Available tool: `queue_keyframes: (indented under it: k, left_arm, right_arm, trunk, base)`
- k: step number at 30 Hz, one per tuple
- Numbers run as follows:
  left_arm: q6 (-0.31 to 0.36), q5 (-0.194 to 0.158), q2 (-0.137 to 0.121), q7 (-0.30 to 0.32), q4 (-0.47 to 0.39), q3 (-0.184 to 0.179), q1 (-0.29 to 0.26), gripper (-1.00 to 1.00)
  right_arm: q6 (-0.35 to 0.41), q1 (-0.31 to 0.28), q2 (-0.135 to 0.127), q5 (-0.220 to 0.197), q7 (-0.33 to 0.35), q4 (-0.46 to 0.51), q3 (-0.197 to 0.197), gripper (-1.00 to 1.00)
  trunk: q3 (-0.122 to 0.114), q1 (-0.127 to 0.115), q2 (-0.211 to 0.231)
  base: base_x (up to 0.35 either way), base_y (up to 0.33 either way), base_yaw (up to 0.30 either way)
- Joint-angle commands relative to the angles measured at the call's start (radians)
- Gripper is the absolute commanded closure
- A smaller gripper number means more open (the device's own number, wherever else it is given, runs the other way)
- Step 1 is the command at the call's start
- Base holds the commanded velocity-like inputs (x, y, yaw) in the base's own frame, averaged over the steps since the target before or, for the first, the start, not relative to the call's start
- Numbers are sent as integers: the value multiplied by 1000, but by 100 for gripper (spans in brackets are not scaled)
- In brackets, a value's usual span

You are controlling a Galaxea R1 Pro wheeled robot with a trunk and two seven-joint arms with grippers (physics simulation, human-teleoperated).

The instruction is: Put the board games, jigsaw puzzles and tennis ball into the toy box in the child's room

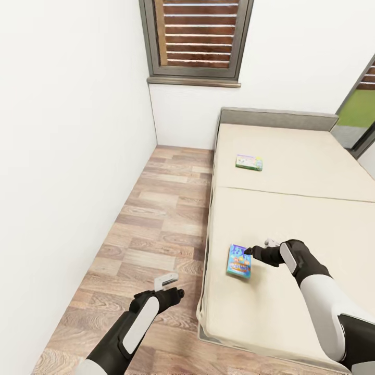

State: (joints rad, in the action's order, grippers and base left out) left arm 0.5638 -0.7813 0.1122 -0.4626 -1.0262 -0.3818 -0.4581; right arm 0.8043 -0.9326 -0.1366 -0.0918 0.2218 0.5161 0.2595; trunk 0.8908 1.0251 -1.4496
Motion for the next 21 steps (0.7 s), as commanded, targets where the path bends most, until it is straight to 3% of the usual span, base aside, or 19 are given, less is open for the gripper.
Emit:
queue_keyframes:
  k: [1, 21]
  left_arm:
    - [1, -11, 0, -10, -1, -2, -1, -100]
    - [1, -10, 0, -10, -1, -2, -1, -100]
  right_arm:
    - [5, 0, 0, -6, -1, 1, 3, -100]
    - [4, 0, 0, -6, -1, 1, 3, -100]
  trunk:
    - [2, 0, 0]
    - [35, 0, 0]
  base:
    - [0, 0, 0]
    - [0, 0, 0]
